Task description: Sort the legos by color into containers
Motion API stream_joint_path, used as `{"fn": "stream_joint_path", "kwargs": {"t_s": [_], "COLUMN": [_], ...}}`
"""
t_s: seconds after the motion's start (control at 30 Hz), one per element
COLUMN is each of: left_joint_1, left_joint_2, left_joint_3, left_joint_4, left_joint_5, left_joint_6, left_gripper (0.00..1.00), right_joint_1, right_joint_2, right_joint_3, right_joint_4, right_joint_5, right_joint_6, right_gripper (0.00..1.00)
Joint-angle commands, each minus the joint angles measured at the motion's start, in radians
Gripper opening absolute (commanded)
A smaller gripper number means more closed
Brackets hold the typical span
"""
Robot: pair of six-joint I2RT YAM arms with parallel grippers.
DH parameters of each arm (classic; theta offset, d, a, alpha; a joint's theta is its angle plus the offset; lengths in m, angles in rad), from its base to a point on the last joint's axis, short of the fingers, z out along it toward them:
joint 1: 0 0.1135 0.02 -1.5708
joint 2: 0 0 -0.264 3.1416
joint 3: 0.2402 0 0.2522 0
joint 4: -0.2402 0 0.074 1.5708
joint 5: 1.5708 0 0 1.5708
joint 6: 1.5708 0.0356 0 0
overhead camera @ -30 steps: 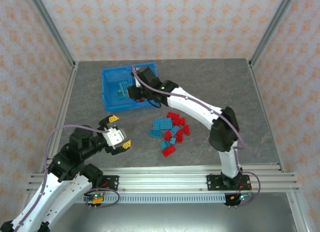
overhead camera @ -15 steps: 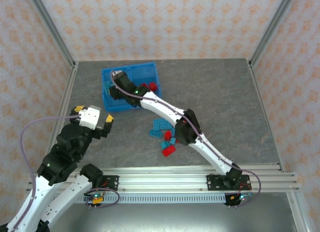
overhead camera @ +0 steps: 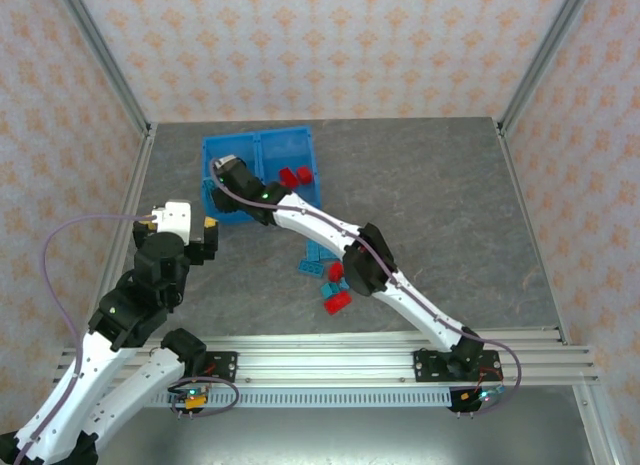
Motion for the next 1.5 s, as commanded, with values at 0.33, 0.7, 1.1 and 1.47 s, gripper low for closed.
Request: {"fn": "stream_joint_path", "kwargs": {"t_s": [0.33, 0.7, 1.1, 1.47], "left_joint_1": [0.003, -0.011, -0.372, -0.389], "left_joint_2": [0.141, 0.434, 1.042, 1.204], "left_joint_3": [0.104, 0.147, 0.325, 0.4], "left_joint_4": [-0.016, 0.014, 0.212, 0.052], "left_joint_5": [0.026, 0.382, 0.68, 0.693], "left_joint_6": [-0.179, -0.524, -0.541, -0.328], "left_gripper": [1.0, 0.97, 0.89, 0.7], "right_joint_1": [-0.062, -0.186, -0.424, -0.478], "right_joint_2": [-0.417, -1.173, -1.702, -1.73], "right_joint_3": [-0.247, -1.184, -1.581, -1.544], "right_joint_4": [-0.054, 0.097, -0.153, -0.472], "right_joint_5": [0.035, -0.051, 0.175, -0.236], "right_joint_6": [-0.009, -0.016, 0.155, 0.146], "right_gripper": [0.64, 0.65, 0.81, 0.89]}}
